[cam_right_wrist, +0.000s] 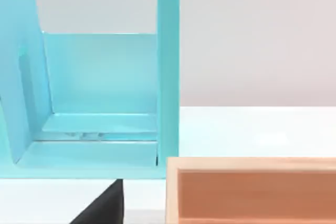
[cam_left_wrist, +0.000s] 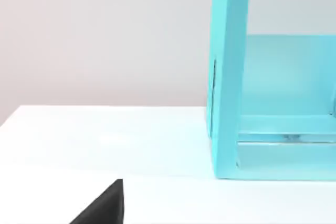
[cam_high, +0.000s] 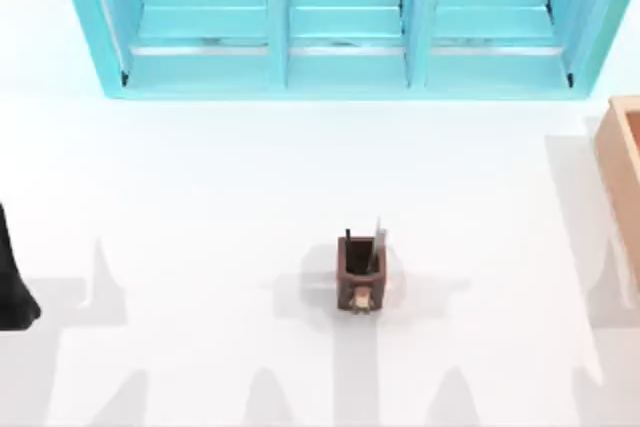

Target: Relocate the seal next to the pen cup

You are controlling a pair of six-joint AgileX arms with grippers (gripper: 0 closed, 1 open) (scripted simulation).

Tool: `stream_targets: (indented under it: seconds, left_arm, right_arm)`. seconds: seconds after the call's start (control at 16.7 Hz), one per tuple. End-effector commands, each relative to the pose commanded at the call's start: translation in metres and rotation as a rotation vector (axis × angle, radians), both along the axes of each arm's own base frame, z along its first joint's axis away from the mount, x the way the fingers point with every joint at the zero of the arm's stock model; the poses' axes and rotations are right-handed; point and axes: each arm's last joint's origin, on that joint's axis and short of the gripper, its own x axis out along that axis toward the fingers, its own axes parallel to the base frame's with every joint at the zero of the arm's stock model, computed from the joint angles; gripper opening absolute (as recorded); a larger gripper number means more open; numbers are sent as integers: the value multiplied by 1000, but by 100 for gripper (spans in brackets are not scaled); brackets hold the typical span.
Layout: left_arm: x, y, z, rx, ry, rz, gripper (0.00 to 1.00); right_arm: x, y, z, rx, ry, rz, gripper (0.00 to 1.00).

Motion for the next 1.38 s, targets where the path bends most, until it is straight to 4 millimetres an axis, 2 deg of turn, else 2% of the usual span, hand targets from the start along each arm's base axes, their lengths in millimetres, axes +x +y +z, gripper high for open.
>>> stream_targets:
  seconds: [0.18,0.3,0.6,0.78,0.9,1.14,1.38]
  left_arm:
    - [0,0,2,3,10,4,100]
    - [0,2,11,14,59,18,100]
    - [14,9,58,60,345,62,100]
    - [43,18,81,79,637,74,100]
    - [69,27,89,81,852,72,100]
    - [121,48,94,65,1221,45,100]
    - [163,69,93,38,1452,9,100]
  right_arm:
    - [0,0,0,0,0,0,100]
    - [0,0,0,0,0,0,100]
    - [0,0,0,0,0,0,100]
    - [0,0,0,0,0,0,100]
    - [0,0,0,0,0,0,100]
    - [0,0,0,0,0,0,100]
    - [0,0,0,0,0,0,100]
